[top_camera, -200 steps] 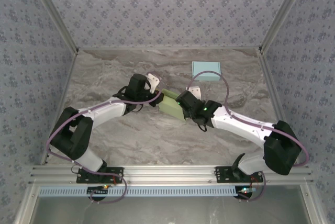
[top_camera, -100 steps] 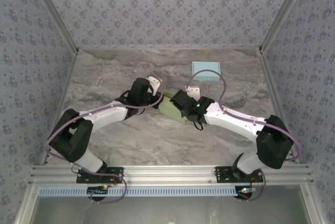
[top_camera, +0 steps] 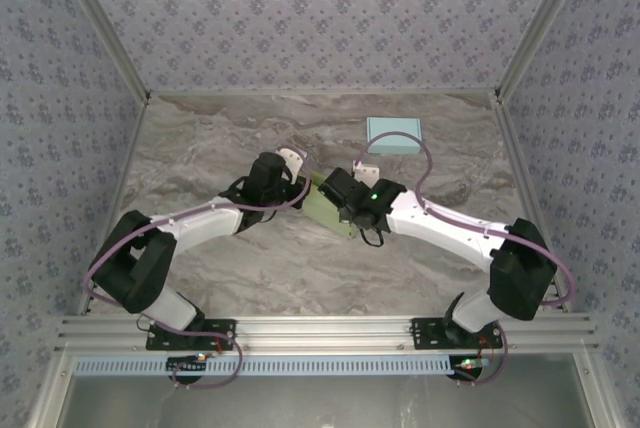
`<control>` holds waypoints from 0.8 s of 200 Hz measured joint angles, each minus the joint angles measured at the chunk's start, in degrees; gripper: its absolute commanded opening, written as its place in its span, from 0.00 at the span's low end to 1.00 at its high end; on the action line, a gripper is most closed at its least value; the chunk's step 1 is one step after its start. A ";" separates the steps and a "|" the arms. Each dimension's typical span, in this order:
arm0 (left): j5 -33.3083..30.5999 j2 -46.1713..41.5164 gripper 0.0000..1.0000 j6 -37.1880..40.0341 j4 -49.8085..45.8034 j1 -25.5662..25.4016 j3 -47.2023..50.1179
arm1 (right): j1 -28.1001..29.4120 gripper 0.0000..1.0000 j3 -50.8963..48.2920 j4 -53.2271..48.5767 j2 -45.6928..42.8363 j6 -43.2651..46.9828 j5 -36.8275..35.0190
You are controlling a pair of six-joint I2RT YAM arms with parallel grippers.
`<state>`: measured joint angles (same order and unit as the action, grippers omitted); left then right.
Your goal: Fold the paper box
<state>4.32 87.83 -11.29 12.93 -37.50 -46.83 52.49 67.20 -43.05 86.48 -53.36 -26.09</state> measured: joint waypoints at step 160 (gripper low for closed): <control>-2.56 0.02 0.08 -0.79 0.42 -0.96 0.17 | -3.52 0.05 1.64 -2.21 0.92 -3.32 5.95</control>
<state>1.76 87.85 -12.08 13.34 -38.46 -46.65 48.97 68.84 -45.25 87.39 -56.69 -20.14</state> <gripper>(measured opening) 0.084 0.057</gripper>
